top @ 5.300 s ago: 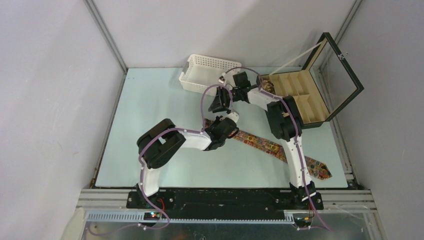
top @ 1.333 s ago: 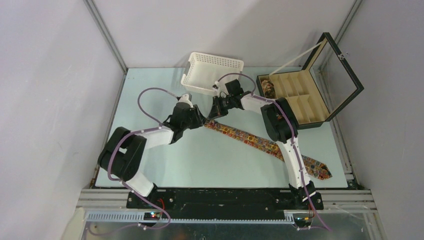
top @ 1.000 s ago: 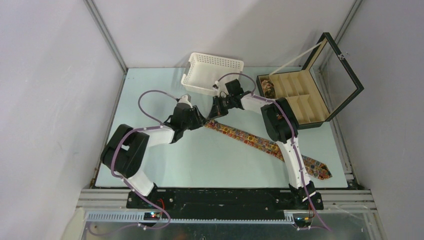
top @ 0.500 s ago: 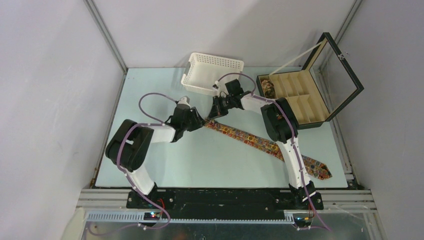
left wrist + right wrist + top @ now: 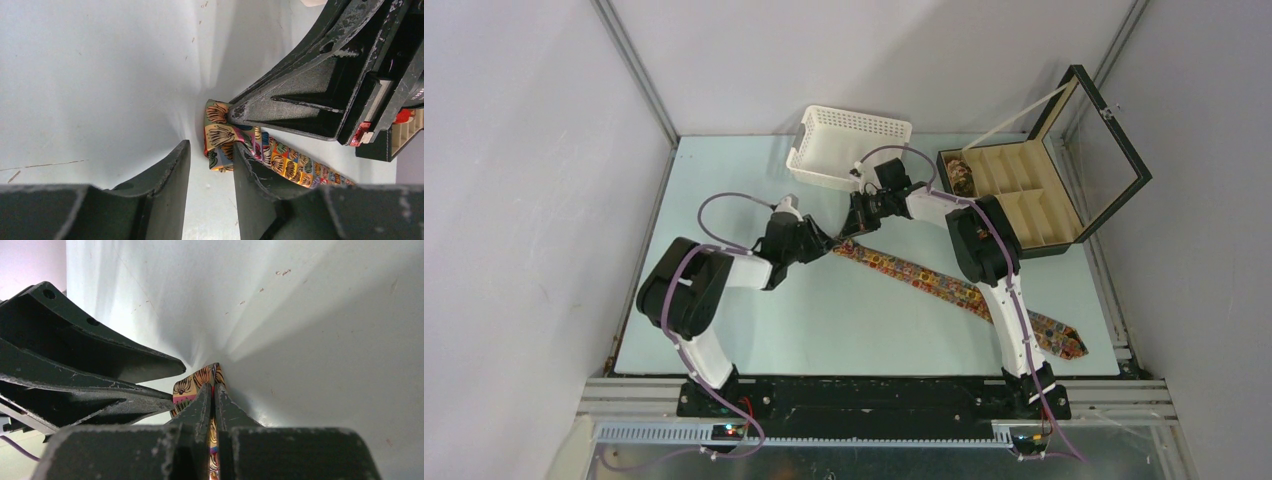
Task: Roll the ties
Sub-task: Roll the tie at the center of the board.
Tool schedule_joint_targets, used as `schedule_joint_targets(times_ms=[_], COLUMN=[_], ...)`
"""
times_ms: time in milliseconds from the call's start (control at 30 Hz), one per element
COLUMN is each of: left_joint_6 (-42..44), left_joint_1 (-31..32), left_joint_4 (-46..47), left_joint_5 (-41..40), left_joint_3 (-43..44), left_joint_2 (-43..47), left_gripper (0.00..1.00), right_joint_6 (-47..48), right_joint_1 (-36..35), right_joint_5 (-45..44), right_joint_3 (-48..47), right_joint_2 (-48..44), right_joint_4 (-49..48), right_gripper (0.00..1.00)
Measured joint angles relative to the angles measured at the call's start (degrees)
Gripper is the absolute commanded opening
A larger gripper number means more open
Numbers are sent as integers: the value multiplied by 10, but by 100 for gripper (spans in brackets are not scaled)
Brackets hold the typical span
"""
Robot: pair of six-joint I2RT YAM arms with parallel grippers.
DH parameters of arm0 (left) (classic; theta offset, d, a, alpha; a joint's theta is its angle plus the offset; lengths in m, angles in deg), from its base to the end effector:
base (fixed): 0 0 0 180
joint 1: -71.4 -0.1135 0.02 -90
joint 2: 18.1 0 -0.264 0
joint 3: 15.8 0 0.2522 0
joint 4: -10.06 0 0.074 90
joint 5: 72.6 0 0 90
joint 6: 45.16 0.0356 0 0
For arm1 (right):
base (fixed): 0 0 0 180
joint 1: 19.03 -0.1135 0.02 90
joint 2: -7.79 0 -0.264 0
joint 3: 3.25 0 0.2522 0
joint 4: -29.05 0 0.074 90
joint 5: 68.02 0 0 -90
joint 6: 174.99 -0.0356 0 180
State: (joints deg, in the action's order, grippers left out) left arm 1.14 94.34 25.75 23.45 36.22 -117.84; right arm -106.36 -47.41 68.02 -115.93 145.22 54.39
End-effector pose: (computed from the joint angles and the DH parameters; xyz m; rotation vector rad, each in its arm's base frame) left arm 0.2997 -0.1309 0.1291 -0.3378 2.2069 -0.7776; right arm 0.4337 0.2634 0.1108 -0.5406 2.4847 1.3525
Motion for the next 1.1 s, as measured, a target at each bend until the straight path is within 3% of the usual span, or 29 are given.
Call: schedule_joint_targets(times_ms=[167,367,1100], left_joint_6=[-13,-24,-42], left_joint_1=[-8,-12,-21], left_joint_4=[26,71,112], left_joint_5=[8,19,48], left_joint_3=[-12,-37,-37], left_joint_2=[0,1,0], left_gripper=[29,25,44], right_joint_6=[0,0,2], right_joint_1=[0,0,0], right_joint_5=[0,0,-1], right_joint_3=[0,0,0], right_joint_2=[0,0,0], right_joint_4=[0,0,1], right_gripper=[3,4,3])
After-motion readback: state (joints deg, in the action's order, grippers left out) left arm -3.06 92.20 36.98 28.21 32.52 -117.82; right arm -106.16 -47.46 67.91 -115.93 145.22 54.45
